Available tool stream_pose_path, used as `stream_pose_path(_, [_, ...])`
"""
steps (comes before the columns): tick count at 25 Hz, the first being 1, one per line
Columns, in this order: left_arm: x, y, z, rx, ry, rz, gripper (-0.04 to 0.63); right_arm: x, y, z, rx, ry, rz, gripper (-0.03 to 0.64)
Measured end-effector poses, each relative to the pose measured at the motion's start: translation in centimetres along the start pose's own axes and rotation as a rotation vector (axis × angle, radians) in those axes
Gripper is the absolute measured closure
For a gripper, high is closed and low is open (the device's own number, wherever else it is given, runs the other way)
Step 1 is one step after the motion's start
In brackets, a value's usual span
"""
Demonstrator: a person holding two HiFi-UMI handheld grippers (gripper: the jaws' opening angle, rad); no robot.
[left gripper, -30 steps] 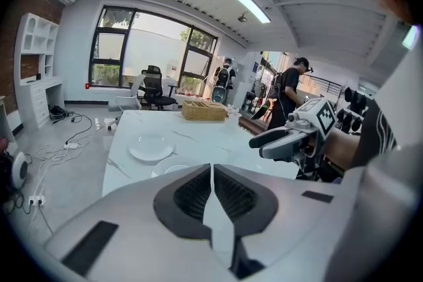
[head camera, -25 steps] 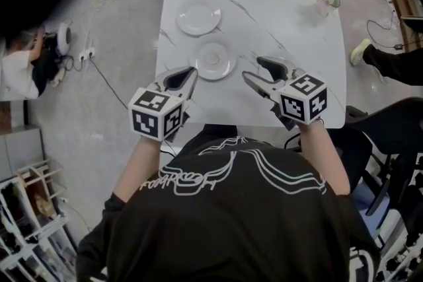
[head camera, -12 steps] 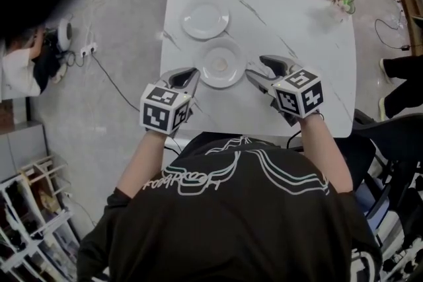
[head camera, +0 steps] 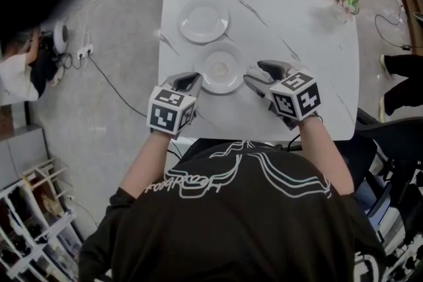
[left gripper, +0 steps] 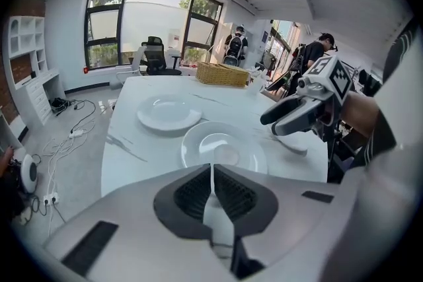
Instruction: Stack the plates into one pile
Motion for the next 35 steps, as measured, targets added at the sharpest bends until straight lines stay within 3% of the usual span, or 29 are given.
stream_pose_path(21, [-1.5,-1.2,1.4,0.03,-0.041,0.051,0.561,-3.1,0.3,0.1,-0.028,0.012,0.068,0.379])
stream_pose_path(28, [-1.6,-1.4,1.2,0.021,-0.044,0.052,0.561,-3.8,-0.2,0.2,-0.089,0.051,0.072,0.38])
stream_pose_path(35, [-1.8,-1.7,1.3,0.005,-0.036,0.056,0.561,-3.8,0.1,0.3,-0.161,0.086,0.055,0.451])
Point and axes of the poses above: the fingertips, and each gripper's own axes: x backward along the fingers, z to its left, y out of its top, the point moved 8 cm from there along x, backward along the fingers, and after that the axes turned 2 degrees about -z, right-handed, at the moved point
